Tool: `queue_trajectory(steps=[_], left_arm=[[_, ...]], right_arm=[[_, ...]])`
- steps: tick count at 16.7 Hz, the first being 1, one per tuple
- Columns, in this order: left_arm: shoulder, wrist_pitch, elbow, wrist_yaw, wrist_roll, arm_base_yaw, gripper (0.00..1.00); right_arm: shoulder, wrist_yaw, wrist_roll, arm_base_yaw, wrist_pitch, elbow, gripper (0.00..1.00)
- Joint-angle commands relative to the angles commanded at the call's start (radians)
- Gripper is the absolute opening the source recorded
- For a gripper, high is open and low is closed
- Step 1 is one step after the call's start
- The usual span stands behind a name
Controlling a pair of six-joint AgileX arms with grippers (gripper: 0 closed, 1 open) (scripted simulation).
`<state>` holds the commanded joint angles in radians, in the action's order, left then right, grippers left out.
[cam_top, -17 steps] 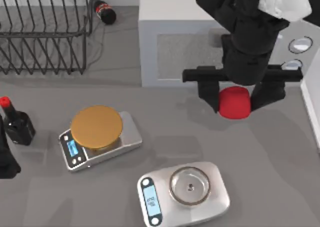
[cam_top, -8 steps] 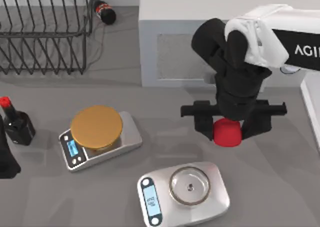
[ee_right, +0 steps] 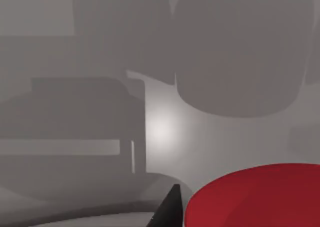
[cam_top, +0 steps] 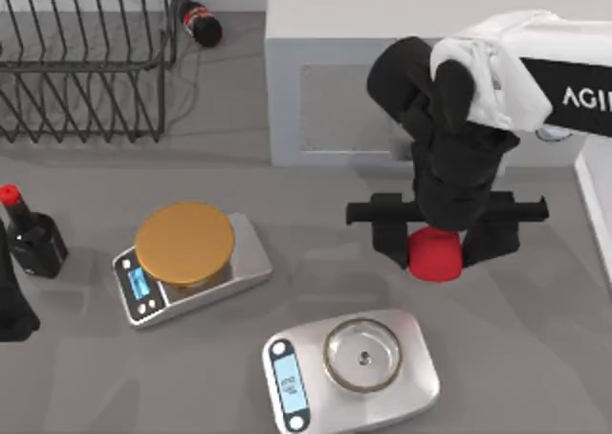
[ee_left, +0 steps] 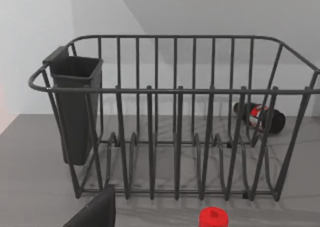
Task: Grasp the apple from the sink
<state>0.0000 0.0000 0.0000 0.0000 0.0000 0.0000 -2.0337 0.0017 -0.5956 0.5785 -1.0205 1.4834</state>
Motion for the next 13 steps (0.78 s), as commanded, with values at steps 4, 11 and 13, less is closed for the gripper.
queue_trajectory(steps=[4, 11, 13], left_arm=[[0.000, 0.000, 0.000, 0.000, 0.000, 0.000, 1.00], [0.000, 0.000, 0.000, 0.000, 0.000, 0.000, 1.00], [0.000, 0.000, 0.000, 0.000, 0.000, 0.000, 1.00]], right_arm=[[0.000, 0.000, 0.000, 0.000, 0.000, 0.000, 0.53], [0.000, 0.000, 0.000, 0.000, 0.000, 0.000, 1.00], [0.000, 0.000, 0.000, 0.000, 0.000, 0.000, 1.00]])
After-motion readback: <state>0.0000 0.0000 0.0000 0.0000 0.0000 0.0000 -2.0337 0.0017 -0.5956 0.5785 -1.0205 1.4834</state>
